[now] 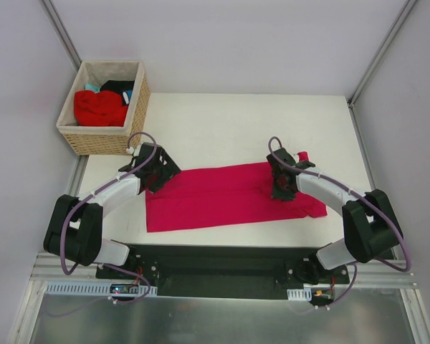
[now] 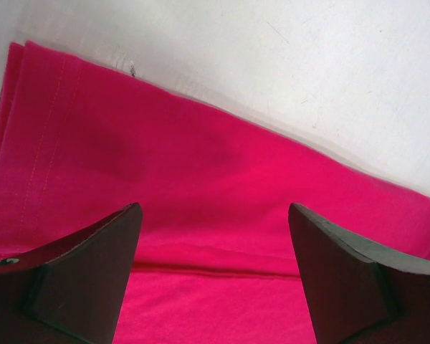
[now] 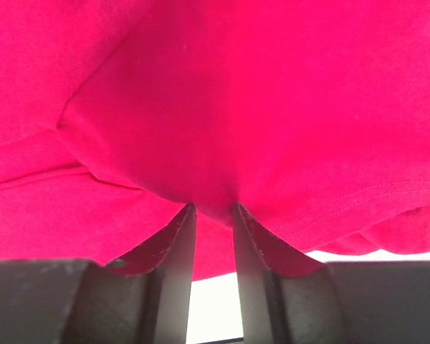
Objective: Fold and stack the t-shirts
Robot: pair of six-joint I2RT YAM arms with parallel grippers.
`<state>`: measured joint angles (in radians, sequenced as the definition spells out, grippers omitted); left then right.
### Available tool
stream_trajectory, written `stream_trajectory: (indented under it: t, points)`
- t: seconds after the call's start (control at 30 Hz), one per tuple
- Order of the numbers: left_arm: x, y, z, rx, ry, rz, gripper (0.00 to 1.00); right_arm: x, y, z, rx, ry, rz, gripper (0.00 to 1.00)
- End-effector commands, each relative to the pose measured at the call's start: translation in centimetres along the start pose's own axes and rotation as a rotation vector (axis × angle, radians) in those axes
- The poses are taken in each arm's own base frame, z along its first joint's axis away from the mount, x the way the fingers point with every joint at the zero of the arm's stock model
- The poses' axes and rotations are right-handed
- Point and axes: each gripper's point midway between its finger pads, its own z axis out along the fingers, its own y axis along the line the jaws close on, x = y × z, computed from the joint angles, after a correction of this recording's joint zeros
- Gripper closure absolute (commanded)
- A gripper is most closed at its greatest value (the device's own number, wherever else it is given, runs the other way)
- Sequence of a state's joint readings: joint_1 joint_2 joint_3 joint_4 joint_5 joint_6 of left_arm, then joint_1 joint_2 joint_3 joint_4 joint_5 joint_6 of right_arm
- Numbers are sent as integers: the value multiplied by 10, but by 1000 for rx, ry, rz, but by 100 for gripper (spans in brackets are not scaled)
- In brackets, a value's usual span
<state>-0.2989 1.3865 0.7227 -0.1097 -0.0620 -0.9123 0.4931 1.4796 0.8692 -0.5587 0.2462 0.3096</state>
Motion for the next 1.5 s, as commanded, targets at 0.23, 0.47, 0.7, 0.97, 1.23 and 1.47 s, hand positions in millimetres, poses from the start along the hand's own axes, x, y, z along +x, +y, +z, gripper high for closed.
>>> stream_trajectory:
  t: [0.23, 0.47, 0.7, 0.97, 1.23, 1.47]
  points:
    - [-8, -1, -2, 7, -23, -27, 16, 2, -7, -5, 22, -17, 1, 99]
    - [-6, 5, 1, -12, -23, -29, 16, 11, -1, 2, 6, -6, -2, 99]
    - [-6, 5, 2, -6, -15, -34, 16, -4, 18, -22, -36, -58, -40, 99]
    - [-3, 5, 2, -1, -8, -42, 16, -11, 33, -52, -49, -115, -82, 99]
    - [-3, 3, 1, 6, -6, -42, 16, -3, 36, -60, -48, -122, -103, 99]
    - [-4, 0, 0, 16, -5, -44, 17, -1, 41, -76, -67, -146, -115, 99]
